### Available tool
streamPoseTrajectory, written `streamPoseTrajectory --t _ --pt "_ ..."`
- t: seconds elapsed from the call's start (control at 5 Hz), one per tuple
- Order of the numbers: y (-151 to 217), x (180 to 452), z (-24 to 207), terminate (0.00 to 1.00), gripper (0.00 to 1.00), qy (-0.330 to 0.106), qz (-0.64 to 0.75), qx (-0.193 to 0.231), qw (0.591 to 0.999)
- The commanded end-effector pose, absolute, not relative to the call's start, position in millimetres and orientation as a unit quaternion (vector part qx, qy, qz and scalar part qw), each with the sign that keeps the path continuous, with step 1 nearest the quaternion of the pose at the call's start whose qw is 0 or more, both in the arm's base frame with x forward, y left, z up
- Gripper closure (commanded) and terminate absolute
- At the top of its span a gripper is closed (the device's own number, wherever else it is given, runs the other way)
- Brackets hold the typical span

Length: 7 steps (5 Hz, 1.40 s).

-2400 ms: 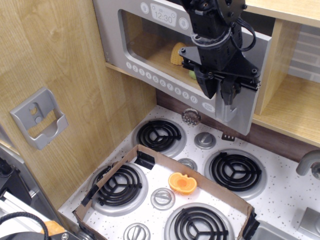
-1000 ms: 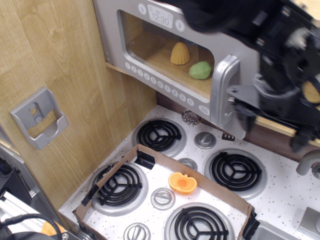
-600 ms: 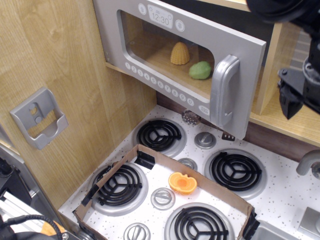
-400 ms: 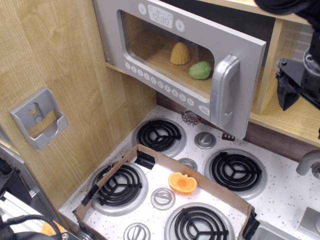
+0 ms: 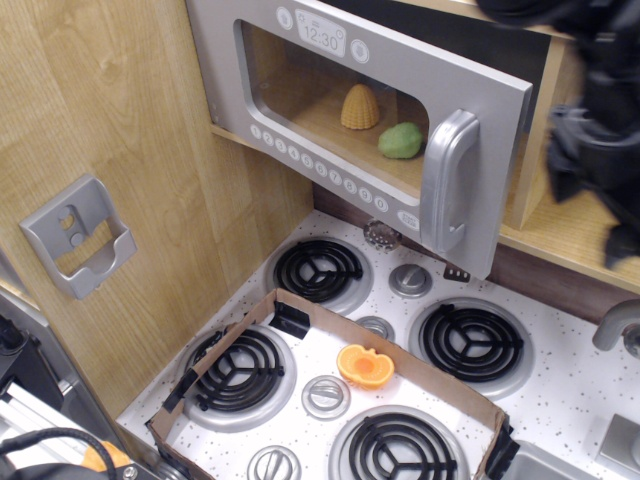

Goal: Open microwave

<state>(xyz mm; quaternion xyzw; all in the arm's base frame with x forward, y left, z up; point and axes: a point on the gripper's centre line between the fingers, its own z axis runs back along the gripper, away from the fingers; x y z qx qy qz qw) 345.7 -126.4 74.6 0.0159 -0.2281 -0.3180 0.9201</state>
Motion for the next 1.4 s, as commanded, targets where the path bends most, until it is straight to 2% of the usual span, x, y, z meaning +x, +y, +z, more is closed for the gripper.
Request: streamPoseTrajectory --t 0.0,0.2,0.4,0.8,1.0,1.2 --pt "-98.5 329.0 73.0 0.00 0.00 -0.221 -0.247 0.016 0.943" --pt "-90.3 314.3 66.8 0.00 0.00 -0.204 -0.185 0.007 0.961" --pt "-79.9 297.1 62.1 0.00 0.00 -0.192 -0.134 0.024 0.972" --pt "-79.4 256.9 70.2 0.00 0.00 -0.172 -0.066 0.057 0.981" --pt "-62.3 249.6 66.7 0.00 0.00 -0.165 -0.058 0.059 0.983" --pt "-40.2 248.0 55.9 0.00 0.00 -0.157 -0.056 0.040 0.985"
